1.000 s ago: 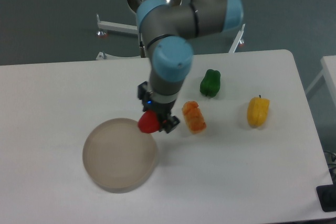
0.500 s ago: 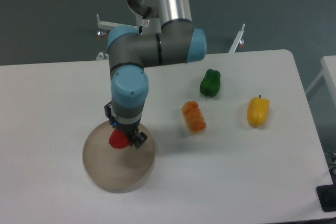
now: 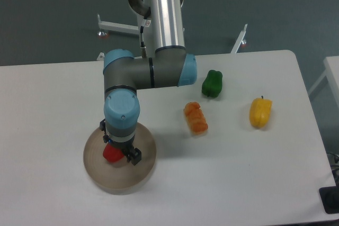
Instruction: Place the red pepper on the plate
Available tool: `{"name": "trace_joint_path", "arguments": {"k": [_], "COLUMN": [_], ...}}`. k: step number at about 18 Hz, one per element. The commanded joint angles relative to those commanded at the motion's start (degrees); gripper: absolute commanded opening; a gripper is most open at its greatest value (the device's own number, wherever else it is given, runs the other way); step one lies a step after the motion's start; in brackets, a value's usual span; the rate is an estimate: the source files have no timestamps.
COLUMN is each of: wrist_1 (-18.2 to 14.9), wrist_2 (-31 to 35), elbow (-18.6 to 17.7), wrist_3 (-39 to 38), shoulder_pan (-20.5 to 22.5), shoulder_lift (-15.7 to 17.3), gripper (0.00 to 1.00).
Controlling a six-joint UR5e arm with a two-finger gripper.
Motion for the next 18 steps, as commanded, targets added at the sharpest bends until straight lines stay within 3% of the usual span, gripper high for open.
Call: {"name": "trace_joint_path", "arguments": {"k": [3, 7, 12, 18], "wrist_1": [0.0, -0.2, -1.1, -1.8], "wrist_2": [0.3, 1.2, 1.0, 1.4], "elbow": [0.4, 1.6, 2.8, 2.7], "wrist_3": [0.1, 3.1, 18.1, 31.8], "shoulder_pan": [0.9, 7.9, 18.1, 24.2], "shoulder_lift": [1.0, 3.5, 5.2, 5.5], "gripper": [1.00, 1.00, 1.00, 1.00]}}
